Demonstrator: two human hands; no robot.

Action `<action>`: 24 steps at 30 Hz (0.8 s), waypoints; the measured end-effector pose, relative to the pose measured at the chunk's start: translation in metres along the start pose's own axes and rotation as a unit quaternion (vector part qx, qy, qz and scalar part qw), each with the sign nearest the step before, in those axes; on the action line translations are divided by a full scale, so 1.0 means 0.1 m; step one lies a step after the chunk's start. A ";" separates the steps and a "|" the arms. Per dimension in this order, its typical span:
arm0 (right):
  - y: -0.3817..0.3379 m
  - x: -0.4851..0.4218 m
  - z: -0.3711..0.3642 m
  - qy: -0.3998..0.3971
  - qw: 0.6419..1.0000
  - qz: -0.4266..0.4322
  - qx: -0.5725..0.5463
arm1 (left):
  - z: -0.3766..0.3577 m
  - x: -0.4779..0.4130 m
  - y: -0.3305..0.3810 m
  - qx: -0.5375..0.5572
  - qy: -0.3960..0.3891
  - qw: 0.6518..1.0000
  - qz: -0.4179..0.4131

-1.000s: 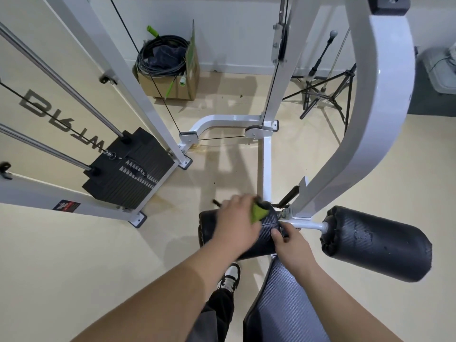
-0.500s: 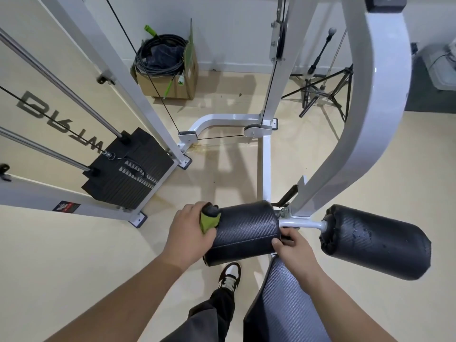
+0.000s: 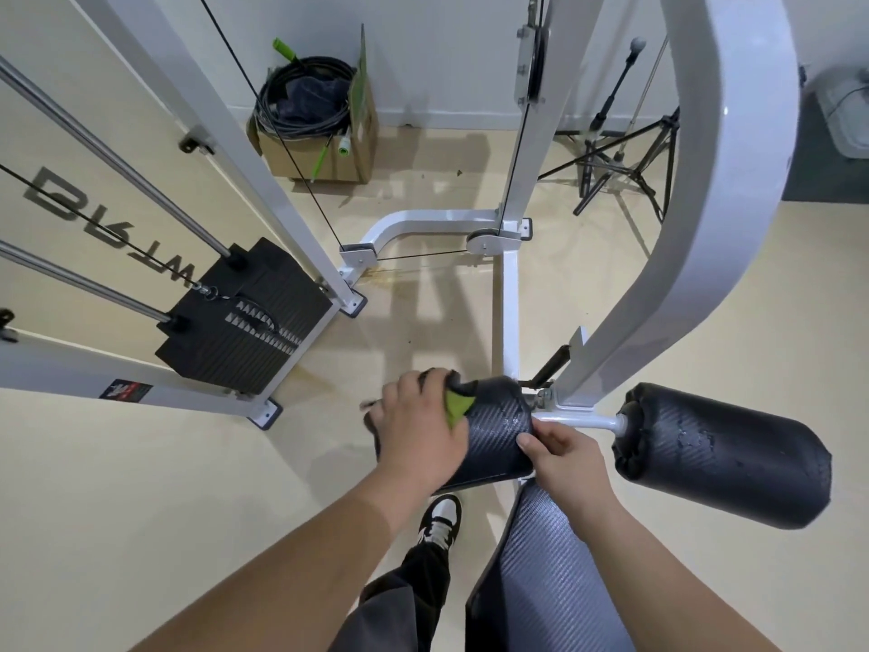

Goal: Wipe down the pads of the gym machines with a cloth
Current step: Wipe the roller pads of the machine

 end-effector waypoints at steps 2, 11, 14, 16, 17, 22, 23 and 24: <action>0.00 -0.01 -0.02 0.008 1.000 0.012 0.017 | -0.14 0.00 0.38 0.001 -0.031 0.998 -0.057; 0.11 0.00 0.11 -0.022 0.999 -0.024 0.011 | -0.21 0.01 0.49 0.009 -0.072 0.968 -0.242; 0.06 0.02 0.10 -0.045 0.999 -0.004 -0.013 | -0.05 0.05 -0.19 0.048 0.020 0.984 -0.168; 0.06 0.01 0.10 -0.048 0.999 0.001 -0.006 | 0.05 0.00 -0.51 0.053 0.036 0.993 -0.094; 0.05 0.00 0.09 -0.048 0.999 0.003 -0.002 | 0.09 -0.03 -0.55 0.065 0.033 0.996 -0.048; 0.04 -0.01 0.08 -0.033 0.999 0.011 0.014 | -0.08 -0.09 0.27 0.005 0.013 0.999 -0.030; 0.05 -0.02 0.07 -0.031 0.999 0.012 0.011 | -0.17 -0.08 0.48 0.012 -0.008 0.997 -0.070; 0.06 -0.02 0.07 -0.028 0.999 0.012 0.014 | -0.25 -0.06 0.66 0.020 -0.028 0.994 -0.106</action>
Point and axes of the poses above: each hand's wrist, its own x-axis away from the middle knuckle, its own z-axis out of the back of the hand, y = z × x, the point moved 2 cm from there along -x, towards the middle knuckle, and after that the axes turned 7 degrees about z, right-handed, at the moved point
